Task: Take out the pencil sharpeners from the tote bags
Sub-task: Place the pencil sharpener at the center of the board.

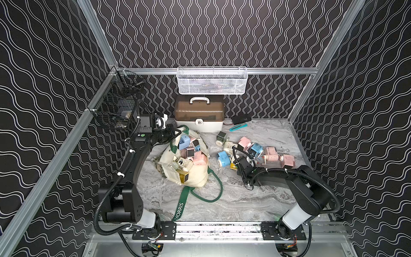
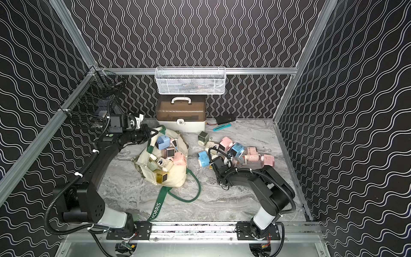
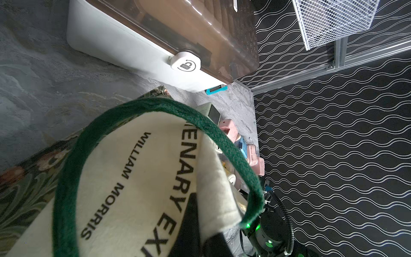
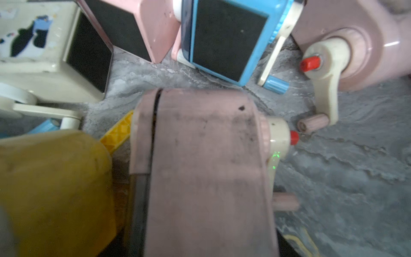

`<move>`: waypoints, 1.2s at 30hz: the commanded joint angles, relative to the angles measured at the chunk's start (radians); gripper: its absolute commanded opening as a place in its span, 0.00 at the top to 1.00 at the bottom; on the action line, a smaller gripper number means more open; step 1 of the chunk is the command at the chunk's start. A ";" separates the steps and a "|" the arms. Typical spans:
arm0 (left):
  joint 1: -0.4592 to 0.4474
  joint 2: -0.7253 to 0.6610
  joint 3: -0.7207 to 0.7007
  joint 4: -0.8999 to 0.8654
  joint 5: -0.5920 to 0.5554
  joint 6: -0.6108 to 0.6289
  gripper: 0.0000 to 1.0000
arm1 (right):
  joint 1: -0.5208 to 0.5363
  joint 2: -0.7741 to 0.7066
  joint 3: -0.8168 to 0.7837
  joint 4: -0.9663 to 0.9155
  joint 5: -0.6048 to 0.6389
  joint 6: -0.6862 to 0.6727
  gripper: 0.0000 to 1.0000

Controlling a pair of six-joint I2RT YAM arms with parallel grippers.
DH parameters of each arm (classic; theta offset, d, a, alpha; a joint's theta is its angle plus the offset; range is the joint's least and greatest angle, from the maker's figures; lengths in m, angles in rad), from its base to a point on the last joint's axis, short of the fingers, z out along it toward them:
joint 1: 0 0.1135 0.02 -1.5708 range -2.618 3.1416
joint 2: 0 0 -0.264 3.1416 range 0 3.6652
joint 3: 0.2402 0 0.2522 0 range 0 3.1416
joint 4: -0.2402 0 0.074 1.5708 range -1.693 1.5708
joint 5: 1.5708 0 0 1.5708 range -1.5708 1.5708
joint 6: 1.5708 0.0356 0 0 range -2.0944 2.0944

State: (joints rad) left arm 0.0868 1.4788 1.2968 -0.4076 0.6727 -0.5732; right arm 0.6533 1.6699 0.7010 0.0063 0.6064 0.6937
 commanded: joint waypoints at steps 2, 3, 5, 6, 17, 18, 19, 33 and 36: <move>0.005 -0.012 0.004 0.024 -0.010 0.016 1.00 | 0.002 -0.017 0.003 -0.031 -0.053 -0.006 0.18; 0.005 -0.012 0.004 0.023 -0.010 0.016 1.00 | 0.001 -0.032 0.003 -0.042 -0.051 -0.006 0.15; 0.005 -0.011 0.002 0.024 -0.010 0.015 1.00 | 0.003 -0.073 0.005 -0.082 -0.048 -0.002 0.11; 0.006 -0.012 0.004 0.023 -0.010 0.016 1.00 | 0.003 -0.101 0.009 -0.110 -0.050 0.002 0.09; 0.006 -0.011 0.001 0.026 -0.009 0.013 1.00 | 0.213 -0.436 0.045 -0.272 -0.022 -0.042 0.13; 0.005 -0.013 0.002 0.026 -0.009 0.015 1.00 | 0.267 -0.449 0.066 -0.277 -0.011 -0.065 0.13; 0.005 -0.013 0.001 0.026 -0.008 0.015 1.00 | 0.319 -0.456 0.092 -0.285 -0.006 -0.085 0.14; 0.005 -0.012 0.001 0.024 -0.011 0.019 1.00 | 0.642 -0.137 0.451 -0.258 -0.091 -0.318 0.28; 0.005 -0.012 0.005 0.024 -0.009 0.015 1.00 | 0.642 -0.025 0.539 -0.275 -0.101 -0.343 0.28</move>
State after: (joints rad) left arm 0.0872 1.4788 1.2968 -0.4080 0.6720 -0.5728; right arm 1.2949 1.5879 1.1915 -0.2695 0.5240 0.3985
